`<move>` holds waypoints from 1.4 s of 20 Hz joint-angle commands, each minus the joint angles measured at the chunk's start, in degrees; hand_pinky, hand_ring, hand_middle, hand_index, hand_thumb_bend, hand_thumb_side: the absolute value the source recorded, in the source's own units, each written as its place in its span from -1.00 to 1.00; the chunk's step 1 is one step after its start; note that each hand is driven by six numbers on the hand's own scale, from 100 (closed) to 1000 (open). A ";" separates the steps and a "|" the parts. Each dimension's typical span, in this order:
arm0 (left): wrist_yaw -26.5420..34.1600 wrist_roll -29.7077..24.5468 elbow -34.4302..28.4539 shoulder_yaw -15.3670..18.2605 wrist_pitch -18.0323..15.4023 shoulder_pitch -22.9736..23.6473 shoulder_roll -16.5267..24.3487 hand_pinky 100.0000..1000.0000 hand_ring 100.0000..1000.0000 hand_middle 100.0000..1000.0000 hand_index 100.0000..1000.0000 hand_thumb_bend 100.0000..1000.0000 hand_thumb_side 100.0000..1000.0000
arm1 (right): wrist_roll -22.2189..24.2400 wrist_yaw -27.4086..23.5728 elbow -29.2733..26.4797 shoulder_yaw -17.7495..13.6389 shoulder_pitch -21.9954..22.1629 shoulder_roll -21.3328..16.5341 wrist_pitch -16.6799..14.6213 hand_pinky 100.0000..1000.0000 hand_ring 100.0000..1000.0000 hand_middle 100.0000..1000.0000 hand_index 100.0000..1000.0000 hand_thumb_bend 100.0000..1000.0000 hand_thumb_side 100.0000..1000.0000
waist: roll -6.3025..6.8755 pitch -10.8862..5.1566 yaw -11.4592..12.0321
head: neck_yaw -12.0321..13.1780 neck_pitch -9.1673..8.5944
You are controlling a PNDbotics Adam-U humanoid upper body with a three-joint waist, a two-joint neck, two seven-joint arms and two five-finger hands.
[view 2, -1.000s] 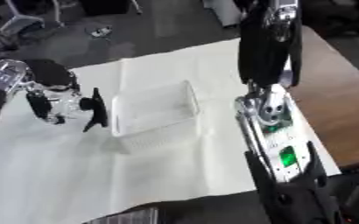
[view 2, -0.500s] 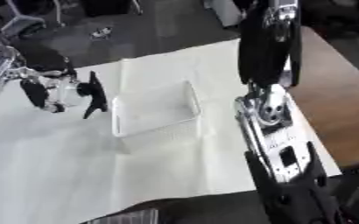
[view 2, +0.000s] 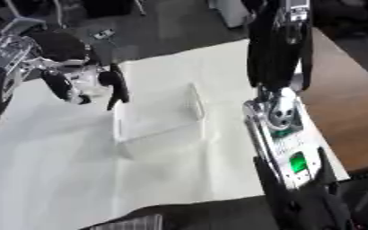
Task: Pick up objects on the table and place them in the box.
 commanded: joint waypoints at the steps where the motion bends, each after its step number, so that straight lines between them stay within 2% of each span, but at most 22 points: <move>1: 0.86 1.84 -0.50 -0.18 -0.13 -2.03 -0.23 -1.00 -1.00 -1.00 -0.97 -1.00 -0.94 | -0.03 -0.14 -0.75 -0.05 -1.12 0.68 -0.29 -0.02 0.08 0.24 0.62 -0.62 1.00 | -0.18 -0.80 -0.20 | -0.26 -1.13; 7: 1.66 3.04 1.55 -0.09 -0.75 -2.53 -2.35 -1.00 -1.00 -1.00 -0.96 -1.00 -0.87 | 0.05 -0.24 -0.75 0.08 -1.26 1.10 -0.43 -0.02 0.08 0.24 0.62 -0.62 1.00 | -0.06 -0.68 -0.66 | 0.00 -1.26; 11: 4.26 3.26 2.89 0.31 -2.17 -2.57 -2.47 -1.00 -1.00 -1.00 -0.90 -1.00 -0.23 | 0.05 -0.27 -0.75 0.12 -1.30 1.17 -0.48 -0.02 0.08 0.24 0.61 -0.63 1.00 | 0.07 -0.72 -0.70 | -0.15 -1.13; 13: 6.16 2.86 3.61 0.38 -3.36 -2.49 -2.47 -1.00 -1.00 -1.00 -0.82 -1.00 -0.06 | 0.10 -0.27 -0.75 0.16 -1.30 1.14 -0.46 -0.02 0.08 0.24 0.61 -0.63 1.00 | 0.09 -0.76 -0.68 | -0.28 -1.08; 17: 11.42 -1.09 6.14 0.98 -6.06 -2.48 -2.95 -1.00 -1.00 -1.00 -0.68 -1.00 0.07 | 0.07 -0.27 -0.75 0.11 -1.32 1.12 -0.49 -0.02 0.08 0.24 0.61 -0.63 1.00 | 0.05 -0.82 -0.66 | -0.50 -1.12; 18: 12.99 -2.34 6.58 1.08 -6.60 -2.50 -3.00 -1.00 -0.90 -0.86 -0.54 -1.00 0.23 | 0.07 -0.26 -0.75 0.11 -1.31 1.11 -0.47 -0.02 0.08 0.24 0.61 -0.63 1.00 | 0.05 -0.82 -0.64 | -0.52 -1.10; 19: 14.34 -3.71 6.86 1.07 -7.08 -2.50 -2.99 -0.78 -0.61 -0.54 -0.25 -1.00 0.60 | 0.07 -0.26 -0.75 0.11 -1.30 1.10 -0.46 -0.02 0.08 0.24 0.61 -0.63 1.00 | 0.06 -0.83 -0.63 | -0.52 -1.06; 20: 15.32 -5.47 7.07 0.92 -7.46 -2.50 -2.92 -0.57 -0.44 -0.40 -0.12 -1.00 0.72 | 0.08 -0.25 -0.75 0.12 -1.29 1.09 -0.45 -0.02 0.08 0.24 0.61 -0.63 1.00 | 0.08 -0.83 -0.63 | -0.50 -0.99; 21: 16.09 -7.20 7.11 0.81 -7.82 -2.52 -2.87 -0.18 -0.13 -0.15 0.09 -0.94 0.95 | 0.08 -0.24 -0.75 0.12 -1.29 1.10 -0.45 -0.02 0.08 0.24 0.61 -0.63 1.00 | 0.09 -0.84 -0.64 | -0.48 -0.91; 23: 16.93 -10.45 6.85 0.44 -8.61 -2.49 -2.75 0.35 0.31 0.20 0.37 -0.82 1.00 | 0.06 -0.24 -0.75 0.11 -1.30 1.12 -0.47 -0.02 0.08 0.24 0.61 -0.63 1.00 | 0.12 -0.84 -0.67 | -0.53 -0.83; 25: 17.47 -13.37 6.44 0.25 -9.21 -2.40 -2.69 0.53 0.49 0.40 0.47 -0.80 1.00 | 0.04 -0.22 -0.75 0.10 -1.33 1.13 -0.49 -0.02 0.08 0.24 0.61 -0.63 1.00 | 0.13 -0.85 -0.68 | -0.55 -0.75; 28: 18.37 -16.35 5.75 0.17 -9.31 -2.26 -2.54 0.67 0.59 0.52 0.55 -0.77 1.00 | 0.02 -0.20 -0.75 0.09 -1.34 1.13 -0.50 -0.02 0.08 0.24 0.61 -0.63 1.00 | 0.14 -0.85 -0.69 | -0.56 -0.69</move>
